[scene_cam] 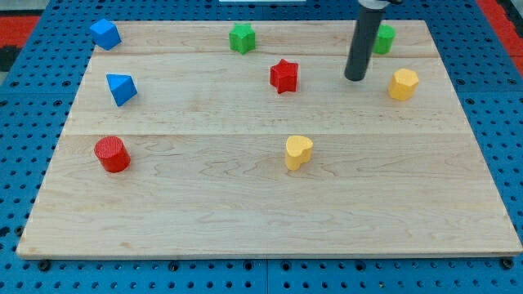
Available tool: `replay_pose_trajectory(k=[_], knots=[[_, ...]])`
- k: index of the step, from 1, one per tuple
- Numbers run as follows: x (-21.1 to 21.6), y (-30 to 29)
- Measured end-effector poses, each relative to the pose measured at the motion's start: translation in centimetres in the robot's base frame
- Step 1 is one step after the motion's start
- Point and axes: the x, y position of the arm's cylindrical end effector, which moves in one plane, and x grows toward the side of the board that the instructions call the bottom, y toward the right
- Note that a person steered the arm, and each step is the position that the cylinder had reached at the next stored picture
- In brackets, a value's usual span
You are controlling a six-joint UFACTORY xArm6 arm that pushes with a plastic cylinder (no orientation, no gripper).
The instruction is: Slide the red circle vertically to the bottom side of the blue triangle
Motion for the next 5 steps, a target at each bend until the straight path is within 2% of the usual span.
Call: replay_pose_trajectory(k=[3,5], knots=[[10.0,-16.8],[8.3,-24.0]])
